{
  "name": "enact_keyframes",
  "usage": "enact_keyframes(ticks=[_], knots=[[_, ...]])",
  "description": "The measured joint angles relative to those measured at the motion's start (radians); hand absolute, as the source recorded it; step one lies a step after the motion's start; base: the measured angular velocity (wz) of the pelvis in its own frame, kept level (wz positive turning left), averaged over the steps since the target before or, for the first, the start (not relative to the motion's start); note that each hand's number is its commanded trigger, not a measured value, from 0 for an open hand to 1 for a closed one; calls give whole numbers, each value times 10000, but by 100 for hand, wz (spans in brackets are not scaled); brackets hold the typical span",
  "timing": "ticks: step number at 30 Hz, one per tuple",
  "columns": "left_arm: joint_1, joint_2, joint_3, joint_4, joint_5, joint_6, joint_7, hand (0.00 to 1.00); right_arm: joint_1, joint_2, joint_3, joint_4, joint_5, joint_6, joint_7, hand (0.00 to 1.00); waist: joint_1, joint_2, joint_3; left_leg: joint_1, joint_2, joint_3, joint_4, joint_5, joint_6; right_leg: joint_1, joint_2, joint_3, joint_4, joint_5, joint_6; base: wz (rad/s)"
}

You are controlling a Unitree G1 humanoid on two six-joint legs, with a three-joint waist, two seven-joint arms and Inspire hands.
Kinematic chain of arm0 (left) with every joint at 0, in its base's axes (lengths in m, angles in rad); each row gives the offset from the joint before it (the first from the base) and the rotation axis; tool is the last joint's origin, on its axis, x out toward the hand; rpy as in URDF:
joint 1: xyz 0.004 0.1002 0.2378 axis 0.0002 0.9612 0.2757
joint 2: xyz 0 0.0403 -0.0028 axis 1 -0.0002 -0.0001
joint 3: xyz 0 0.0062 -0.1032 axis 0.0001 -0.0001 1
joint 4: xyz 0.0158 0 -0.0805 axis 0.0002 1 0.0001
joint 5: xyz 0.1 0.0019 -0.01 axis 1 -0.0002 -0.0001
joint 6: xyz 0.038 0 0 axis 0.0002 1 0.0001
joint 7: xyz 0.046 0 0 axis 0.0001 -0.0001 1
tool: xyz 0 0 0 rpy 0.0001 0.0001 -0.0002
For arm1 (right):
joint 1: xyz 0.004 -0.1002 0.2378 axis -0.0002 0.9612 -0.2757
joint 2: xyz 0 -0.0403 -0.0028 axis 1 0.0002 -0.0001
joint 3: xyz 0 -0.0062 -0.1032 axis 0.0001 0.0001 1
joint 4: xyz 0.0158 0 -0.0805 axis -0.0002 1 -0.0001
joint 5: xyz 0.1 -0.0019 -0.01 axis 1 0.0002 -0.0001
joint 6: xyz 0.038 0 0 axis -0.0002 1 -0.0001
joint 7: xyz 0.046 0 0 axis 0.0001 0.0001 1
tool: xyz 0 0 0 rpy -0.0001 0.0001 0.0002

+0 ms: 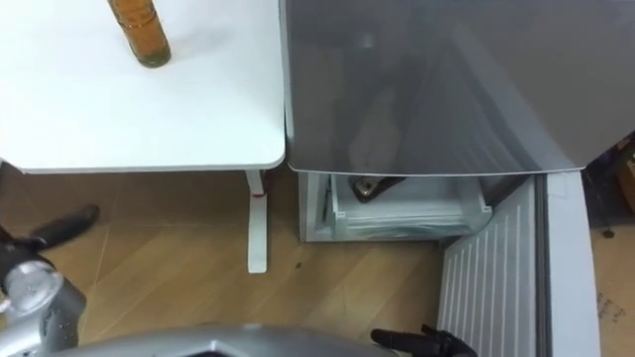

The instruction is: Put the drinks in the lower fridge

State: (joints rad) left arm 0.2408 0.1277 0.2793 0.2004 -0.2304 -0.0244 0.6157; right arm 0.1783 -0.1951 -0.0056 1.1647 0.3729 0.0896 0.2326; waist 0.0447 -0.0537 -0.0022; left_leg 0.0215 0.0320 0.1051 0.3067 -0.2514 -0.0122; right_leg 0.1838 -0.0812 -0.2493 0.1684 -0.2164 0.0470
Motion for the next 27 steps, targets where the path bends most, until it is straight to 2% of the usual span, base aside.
enact_keyframes(ticks=[1,4,7,9,12,14,15,17,20,24,27], knots=[[0,0,0,-208,72,-74,88,0,2,-10,0,1,-32,-45,8,0,9,-15,-6,-18,-1,2,-3,10,2,-33,0,4,6,0,0,0],[-67,5,2,-1322,121,-595,473,0,72,0,4,49,-247,-378,126,0,146,-54,-23,-87,-7,-29,21,22,2,-89,-1,-18,6,6,-10,0],[-71,32,2,-2007,729,-847,616,0,-20,5,1,298,-419,-611,269,0,154,-64,-19,-94,-13,-54,100,21,2,-74,-1,-22,2,7,-10,1],[-98,83,2,-2609,976,-1100,619,0,-18,1,-32,399,-580,-759,407,0,152,-16,-6,-91,-21,-87,120,19,3,-55,-2,-14,-4,7,-11,0],[-216,204,-94,-2821,1150,-1389,601,0,-13,-37,-186,461,-750,-914,547,0,102,112,13,-70,-30,-106,88,19,5,-46,-5,6,-7,7,-10,0],[-222,244,-189,-2814,1148,-1396,528,0,-12,-55,-231,460,-713,-967,605,0,-96,178,27,-77,-48,-184,34,30,12,-9,-3,-25,-15,7,-10,9],[-220,245,-353,-2805,1136,-1396,462,0,-7,-37,-327,454,-693,-998,722,0,-222,169,83,-62,-72,-250,21,49,16,48,-5,-38,-27,7,-10,12],[-218,244,-639,-2803,1133,-1396,217,0,-6,-19,-428,456,-671,-1001,774,0,-281,166,100,-29,-73,-247,7,55,10,71,-5,-35,-40,6,-10,3],[-229,235,-983,-2602,830,-1418,-334,0,-9,-12,-596,460,-675,-968,839,0,-437,188,108,-46,-72,-244,4,57,10,51,-5,-33,-37,7,-10,0],[-540,191,-1023,-1998,-352,-1389,-1086,0,-67,26,-801,458,-727,-865,865,0,-620,253,68,-106,-67,-211,-8,61,12,-77,-7,-8,12,7,-10,-1],[-688,188,-1130,-1455,-717,-1284,-1601,0,-97,34,-1001,462,-818,-721,829,0,-774,253,76,-104,-72,-142,-7,59,17,-97,-21,21,9,7,-10,-4]])
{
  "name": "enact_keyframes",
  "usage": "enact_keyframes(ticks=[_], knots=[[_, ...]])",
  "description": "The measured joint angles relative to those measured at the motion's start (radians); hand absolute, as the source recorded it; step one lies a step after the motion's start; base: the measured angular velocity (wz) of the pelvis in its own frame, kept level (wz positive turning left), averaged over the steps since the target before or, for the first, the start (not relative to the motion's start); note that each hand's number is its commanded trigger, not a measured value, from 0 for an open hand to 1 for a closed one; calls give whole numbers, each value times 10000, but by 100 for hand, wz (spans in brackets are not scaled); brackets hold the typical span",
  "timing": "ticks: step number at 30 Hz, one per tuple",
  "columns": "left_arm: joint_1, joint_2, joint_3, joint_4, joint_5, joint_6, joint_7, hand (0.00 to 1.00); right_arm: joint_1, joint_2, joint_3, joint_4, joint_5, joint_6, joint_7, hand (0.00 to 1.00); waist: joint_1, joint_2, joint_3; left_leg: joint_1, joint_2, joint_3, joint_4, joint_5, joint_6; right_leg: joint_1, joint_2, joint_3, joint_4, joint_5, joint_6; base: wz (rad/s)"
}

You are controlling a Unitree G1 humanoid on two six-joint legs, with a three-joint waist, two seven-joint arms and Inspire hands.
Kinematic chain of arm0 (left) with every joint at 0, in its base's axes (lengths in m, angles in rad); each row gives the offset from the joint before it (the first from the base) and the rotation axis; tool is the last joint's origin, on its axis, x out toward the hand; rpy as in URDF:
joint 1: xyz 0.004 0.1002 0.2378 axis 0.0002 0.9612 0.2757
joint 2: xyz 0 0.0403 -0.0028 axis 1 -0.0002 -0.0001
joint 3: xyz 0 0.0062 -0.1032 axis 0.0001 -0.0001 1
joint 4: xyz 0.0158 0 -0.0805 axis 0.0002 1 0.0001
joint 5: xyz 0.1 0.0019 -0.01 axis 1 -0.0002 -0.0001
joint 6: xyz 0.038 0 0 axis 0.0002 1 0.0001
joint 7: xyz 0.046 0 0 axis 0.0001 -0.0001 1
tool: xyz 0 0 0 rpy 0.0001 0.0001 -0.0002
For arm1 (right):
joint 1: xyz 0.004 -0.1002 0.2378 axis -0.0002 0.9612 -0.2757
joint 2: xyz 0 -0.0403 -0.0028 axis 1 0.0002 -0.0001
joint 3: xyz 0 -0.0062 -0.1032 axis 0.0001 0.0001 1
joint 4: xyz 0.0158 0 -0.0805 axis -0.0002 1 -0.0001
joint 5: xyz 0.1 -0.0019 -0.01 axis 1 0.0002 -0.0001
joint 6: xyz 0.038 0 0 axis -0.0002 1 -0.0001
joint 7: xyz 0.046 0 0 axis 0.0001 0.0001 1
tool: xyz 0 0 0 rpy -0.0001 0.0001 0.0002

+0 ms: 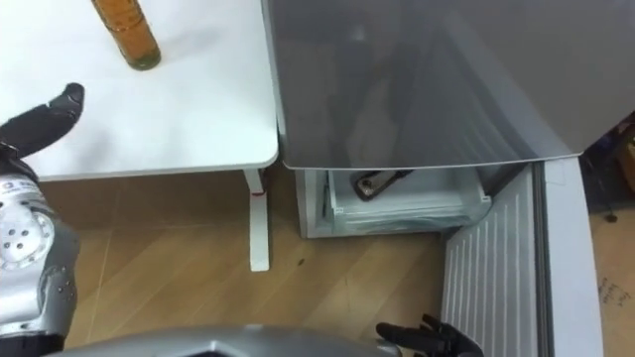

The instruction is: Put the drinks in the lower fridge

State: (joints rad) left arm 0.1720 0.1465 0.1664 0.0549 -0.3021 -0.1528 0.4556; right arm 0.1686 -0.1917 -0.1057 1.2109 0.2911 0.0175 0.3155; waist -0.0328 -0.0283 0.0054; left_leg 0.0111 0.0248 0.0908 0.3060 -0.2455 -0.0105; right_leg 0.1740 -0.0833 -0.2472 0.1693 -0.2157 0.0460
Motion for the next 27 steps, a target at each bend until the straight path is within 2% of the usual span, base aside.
enact_keyframes(ticks=[4,6,11,14,17,22,27], knots=[[-454,-10,-171,663,-472,427,-835,0,-168,17,-59,120,8,63,-108,0,-226,35,34,-4,-1,20,38,0,0,-4,0,17,-5,0,0,0],[-620,-17,-197,670,-598,506,-1180,0,-169,19,-183,118,-23,66,-108,0,-258,78,44,10,11,83,16,0,-1,-38,2,133,-4,0,0,-8],[-1123,23,-88,624,-600,686,-1683,0,-152,0,-541,77,-230,72,-134,0,-345,254,-12,20,22,206,-31,0,0,-154,1,351,14,0,0,-12],[-1383,172,-87,625,-1434,824,-1945,0,-244,-39,-565,89,-256,90,-182,0,-443,335,2,112,52,323,-49,1,-2,-150,18,471,13,0,0,-13],[-1391,314,-84,639,-1975,988,-2129,0,-271,-35,-696,75,-299,235,-261,0,-481,416,3,198,74,435,-114,-1,-4,-165,30,575,14,2,-3,-16],[-1392,312,-81,969,-2193,1488,-2318,0,-252,-15,-752,34,-298,320,-651,0,-573,429,7,229,81,459,-140,-1,-4,-165,32,588,24,4,-7,-2],[-1400,313,3,1046,-2186,1768,-2291,0,-232,-30,-753,-28,-302,501,-950,0,-569,455,1,227,79,454,-150,-1,-4,-173,34,594,22,5,-8,0]])
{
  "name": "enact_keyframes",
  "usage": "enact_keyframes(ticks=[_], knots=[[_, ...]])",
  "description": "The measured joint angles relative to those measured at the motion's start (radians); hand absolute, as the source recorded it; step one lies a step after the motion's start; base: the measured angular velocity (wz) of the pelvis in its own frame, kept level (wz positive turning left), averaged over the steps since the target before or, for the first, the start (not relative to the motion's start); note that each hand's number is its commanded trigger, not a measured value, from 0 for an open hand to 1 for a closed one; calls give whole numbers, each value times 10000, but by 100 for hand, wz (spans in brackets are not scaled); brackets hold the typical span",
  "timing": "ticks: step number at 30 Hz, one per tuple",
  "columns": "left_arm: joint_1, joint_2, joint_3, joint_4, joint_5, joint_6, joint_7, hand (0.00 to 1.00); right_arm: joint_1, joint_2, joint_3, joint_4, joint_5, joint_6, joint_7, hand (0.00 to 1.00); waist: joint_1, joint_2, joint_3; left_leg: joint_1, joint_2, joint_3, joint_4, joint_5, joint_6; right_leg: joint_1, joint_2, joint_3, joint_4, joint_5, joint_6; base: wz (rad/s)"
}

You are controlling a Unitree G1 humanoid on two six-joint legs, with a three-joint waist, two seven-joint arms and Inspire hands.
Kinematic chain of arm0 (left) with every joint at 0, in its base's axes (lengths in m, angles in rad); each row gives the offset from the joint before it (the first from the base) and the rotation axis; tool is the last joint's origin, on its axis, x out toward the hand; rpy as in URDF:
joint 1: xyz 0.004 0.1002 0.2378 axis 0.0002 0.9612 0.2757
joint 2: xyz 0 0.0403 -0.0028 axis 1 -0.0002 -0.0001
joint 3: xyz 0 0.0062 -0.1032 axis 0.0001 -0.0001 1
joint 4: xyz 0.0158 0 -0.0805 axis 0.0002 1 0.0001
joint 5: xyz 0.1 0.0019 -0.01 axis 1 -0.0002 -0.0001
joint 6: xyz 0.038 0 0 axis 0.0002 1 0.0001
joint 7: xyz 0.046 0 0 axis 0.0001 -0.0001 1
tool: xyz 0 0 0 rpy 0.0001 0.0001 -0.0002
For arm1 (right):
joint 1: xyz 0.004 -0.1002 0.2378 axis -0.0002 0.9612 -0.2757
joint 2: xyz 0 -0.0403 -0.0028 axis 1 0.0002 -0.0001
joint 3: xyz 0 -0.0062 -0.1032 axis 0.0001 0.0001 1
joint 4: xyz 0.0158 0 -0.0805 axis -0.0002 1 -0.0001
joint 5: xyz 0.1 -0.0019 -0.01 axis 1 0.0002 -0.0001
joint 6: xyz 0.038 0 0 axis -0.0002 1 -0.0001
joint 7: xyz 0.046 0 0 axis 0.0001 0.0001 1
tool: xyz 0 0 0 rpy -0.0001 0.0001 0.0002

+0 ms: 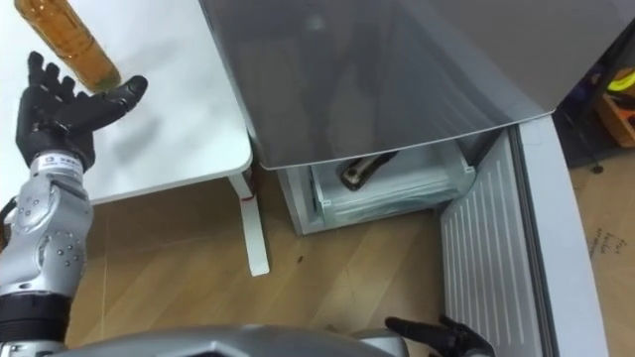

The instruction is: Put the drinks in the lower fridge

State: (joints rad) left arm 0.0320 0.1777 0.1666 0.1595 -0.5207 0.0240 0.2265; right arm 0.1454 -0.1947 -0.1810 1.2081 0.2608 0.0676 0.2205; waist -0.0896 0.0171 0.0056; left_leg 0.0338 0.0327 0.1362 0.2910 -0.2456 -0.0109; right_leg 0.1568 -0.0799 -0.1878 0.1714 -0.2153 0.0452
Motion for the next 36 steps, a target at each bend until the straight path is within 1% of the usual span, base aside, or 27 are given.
enact_keyframes(ticks=[4,6,8,11,13,14,20,22,24,26,29,34,36], knots=[[-136,1,131,-15,27,25,223,0,68,-22,-3,-9,51,-13,-99,0,-60,62,-1,9,-13,-15,-6,2,-1,24,0,-10,-3,0,-1,0],[-483,6,517,6,133,48,446,0,96,-22,-35,-5,53,-15,-132,0,-88,79,7,47,-13,1,-42,7,-4,30,-1,11,1,0,0,-2],[-708,41,793,6,137,45,613,0,133,-23,-93,5,48,-16,-133,0,-106,90,8,128,-15,44,-108,8,-5,51,-2,91,6,0,0,-10],[-894,103,1099,2,138,44,854,0,191,-20,-208,22,50,-16,-176,0,-149,112,4,220,-24,123,-201,12,-6,49,-4,203,-2,0,0,-12],[-929,131,1099,1,138,44,989,0,226,-19,-298,23,50,-14,-229,0,-152,113,4,259,-24,153,-235,12,-6,51,-5,233,-2,0,0,-7],[-929,131,1098,1,151,44,1018,0,255,-17,-334,42,46,-13,-265,0,-156,90,17,274,-25,155,-246,12,-6,51,-6,239,-2,0,0,0],[-929,131,1093,2,1005,42,1389,0,328,-15,-367,247,-105,-4,-371,0,-153,-37,82,246,-24,147,-253,12,-7,19,-6,241,-10,-1,1,0],[-929,131,1093,1,1303,42,1426,0,331,-15,-365,345,-317,-4,-411,0,-149,-87,72,224,-24,139,-254,11,-7,5,-5,232,-11,0,1,0],[-929,131,1090,2,1581,42,1473,0,345,-15,-354,370,-416,19,-508,0,-148,-151,26,222,-24,138,-256,11,-7,8,-5,227,-8,0,0,0],[-929,131,1086,2,1698,42,1531,0,374,-14,-360,372,-553,149,-570,0,-148,-174,4,227,-26,137,-260,11,-7,13,-6,225,-7,0,0,0],[-928,131,1085,2,1869,42,1547,0,393,-15,-356,369,-761,210,-579,0,-145,-187,-21,254,-28,138,-259,11,-7,35,-6,227,0,1,0,0],[-928,131,1080,24,1876,42,1531,0,407,-16,-346,371,-762,216,-584,0,-142,-189,-26,336,-31,137,-239,12,-6,123,-12,229,-4,0,0,0],[-928,131,1078,218,1869,43,1540,0,413,-22,-244,370,-757,218,-663,0,-134,-187,-25,406,-30,137,-232,12,-6,187,-11,230,-3,0,1,0]])
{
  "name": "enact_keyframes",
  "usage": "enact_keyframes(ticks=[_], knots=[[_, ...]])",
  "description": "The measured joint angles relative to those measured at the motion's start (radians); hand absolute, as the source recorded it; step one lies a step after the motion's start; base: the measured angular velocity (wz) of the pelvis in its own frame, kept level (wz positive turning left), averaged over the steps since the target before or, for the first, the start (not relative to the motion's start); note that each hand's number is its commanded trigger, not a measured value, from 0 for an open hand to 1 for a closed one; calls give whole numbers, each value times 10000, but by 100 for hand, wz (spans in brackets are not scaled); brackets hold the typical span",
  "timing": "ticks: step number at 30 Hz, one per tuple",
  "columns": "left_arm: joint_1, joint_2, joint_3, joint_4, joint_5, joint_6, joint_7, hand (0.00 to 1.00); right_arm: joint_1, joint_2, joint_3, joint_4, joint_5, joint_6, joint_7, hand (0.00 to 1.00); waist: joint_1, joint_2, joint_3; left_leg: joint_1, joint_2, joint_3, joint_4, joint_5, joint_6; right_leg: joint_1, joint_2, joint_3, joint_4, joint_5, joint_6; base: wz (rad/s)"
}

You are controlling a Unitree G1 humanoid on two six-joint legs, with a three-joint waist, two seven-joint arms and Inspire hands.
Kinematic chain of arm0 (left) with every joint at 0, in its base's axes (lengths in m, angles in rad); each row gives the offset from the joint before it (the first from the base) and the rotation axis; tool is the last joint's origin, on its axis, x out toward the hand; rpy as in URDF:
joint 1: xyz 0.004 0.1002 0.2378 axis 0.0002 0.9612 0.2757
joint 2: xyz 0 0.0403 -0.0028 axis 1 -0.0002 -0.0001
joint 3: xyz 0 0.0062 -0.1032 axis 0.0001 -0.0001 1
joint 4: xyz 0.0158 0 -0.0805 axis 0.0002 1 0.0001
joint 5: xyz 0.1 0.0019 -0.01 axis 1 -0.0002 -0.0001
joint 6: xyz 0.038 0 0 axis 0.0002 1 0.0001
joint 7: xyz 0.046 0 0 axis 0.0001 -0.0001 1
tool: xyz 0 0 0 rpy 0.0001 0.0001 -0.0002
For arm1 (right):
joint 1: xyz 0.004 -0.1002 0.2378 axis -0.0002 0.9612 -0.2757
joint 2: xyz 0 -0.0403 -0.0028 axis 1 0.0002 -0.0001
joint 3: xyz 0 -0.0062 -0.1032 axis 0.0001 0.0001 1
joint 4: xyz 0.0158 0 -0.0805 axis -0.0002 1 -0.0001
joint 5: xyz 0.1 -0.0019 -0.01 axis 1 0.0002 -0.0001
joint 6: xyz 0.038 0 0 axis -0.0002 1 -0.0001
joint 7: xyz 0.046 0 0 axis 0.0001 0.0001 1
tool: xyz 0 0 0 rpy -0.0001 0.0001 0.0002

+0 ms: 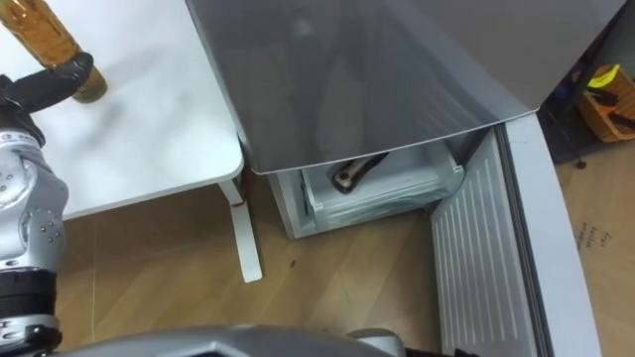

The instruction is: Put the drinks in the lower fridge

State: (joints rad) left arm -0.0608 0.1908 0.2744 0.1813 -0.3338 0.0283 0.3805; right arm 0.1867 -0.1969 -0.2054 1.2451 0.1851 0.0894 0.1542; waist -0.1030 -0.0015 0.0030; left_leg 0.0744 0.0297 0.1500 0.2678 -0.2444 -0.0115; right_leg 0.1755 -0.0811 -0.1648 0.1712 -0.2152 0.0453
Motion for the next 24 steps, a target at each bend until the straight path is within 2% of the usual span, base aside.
enact_keyframes(ticks=[5,8,11,15,20,24], knots=[[0,0,-11,298,-102,2,5,0,-51,-101,271,-8,8,23,-6,0,22,50,10,-3,3,-12,-4,-1,1,0,0,7,32,0,-1,0],[0,41,-9,532,-106,33,-12,0,-55,-197,257,-36,2,162,13,0,78,130,8,-2,7,-15,-3,-1,2,-11,3,22,59,0,-1,0],[-23,302,-9,825,-118,69,-191,0,-59,-286,255,-52,-7,203,17,0,43,233,14,20,6,-23,-7,0,3,-18,3,43,107,0,-1,0],[-388,664,-6,1586,-296,87,-402,0,-48,-347,293,-32,-400,219,14,0,22,309,25,50,2,-31,-14,7,12,-16,3,39,141,0,0,0],[-985,856,-7,2126,-1312,94,-505,0,-24,-340,300,94,-1053,369,-48,0,16,315,21,-5,-11,-103,-8,7,12,-5,3,9,156,0,0,2],[-1110,936,-8,2343,-1572,95,-712,0,-46,-338,315,295,-1505,443,-119,0,2,326,23,-24,-15,-105,-19,7,12,-9,3,14,162,0,0,0]])
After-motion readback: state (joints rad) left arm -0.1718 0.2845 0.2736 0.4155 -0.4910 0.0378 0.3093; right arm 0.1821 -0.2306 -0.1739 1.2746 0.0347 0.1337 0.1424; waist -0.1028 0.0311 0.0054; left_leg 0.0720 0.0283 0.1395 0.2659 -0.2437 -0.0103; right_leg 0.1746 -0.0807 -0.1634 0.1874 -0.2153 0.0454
